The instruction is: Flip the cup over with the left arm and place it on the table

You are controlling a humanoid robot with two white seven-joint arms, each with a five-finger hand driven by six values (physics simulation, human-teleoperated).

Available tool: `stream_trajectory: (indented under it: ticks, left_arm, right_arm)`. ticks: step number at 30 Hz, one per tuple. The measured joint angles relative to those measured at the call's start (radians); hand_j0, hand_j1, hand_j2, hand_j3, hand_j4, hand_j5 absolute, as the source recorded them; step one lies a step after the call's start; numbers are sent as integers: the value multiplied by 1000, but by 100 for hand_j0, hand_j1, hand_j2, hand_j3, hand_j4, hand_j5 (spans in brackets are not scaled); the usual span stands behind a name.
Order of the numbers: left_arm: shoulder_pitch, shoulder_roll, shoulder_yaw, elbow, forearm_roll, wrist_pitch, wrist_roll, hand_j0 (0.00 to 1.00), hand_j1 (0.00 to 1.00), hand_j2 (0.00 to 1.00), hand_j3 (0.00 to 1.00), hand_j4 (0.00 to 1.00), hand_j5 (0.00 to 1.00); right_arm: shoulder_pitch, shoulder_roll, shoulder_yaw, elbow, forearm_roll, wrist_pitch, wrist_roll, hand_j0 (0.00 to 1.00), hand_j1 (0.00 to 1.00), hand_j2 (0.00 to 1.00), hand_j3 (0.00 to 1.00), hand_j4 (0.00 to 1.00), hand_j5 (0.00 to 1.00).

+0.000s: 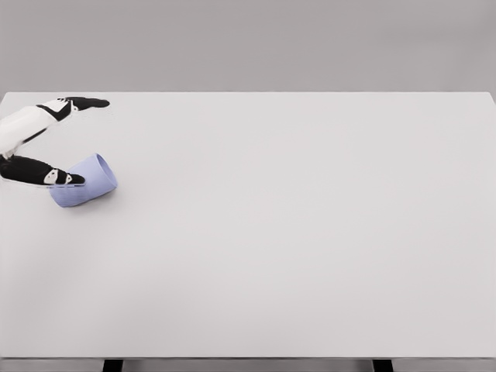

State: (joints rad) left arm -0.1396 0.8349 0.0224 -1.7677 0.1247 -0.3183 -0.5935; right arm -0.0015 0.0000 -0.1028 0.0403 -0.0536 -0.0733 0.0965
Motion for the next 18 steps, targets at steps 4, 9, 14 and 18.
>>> stream_trajectory:
  ticks: [4,9,14,18]
  left_arm:
    - [-6,-39,-4,-3,36,411,-13,100,100,100,100,100,100]
    - [-38,-69,-7,-8,43,766,-17,100,100,100,100,100,100]
    - [-43,-83,-14,-10,-2,850,-17,100,100,100,100,100,100]
    - [-54,-165,-24,-11,-198,858,-17,100,100,100,100,100,100]
  right_arm:
    - [0,0,0,0,0,0,0,100,100,100,100,100,100]
    - [0,0,0,0,0,0,0,100,100,100,100,100,100]
    - [0,0,0,0,0,0,0,100,100,100,100,100,100]
    - [0,0,0,0,0,0,0,100,100,100,100,100,100]
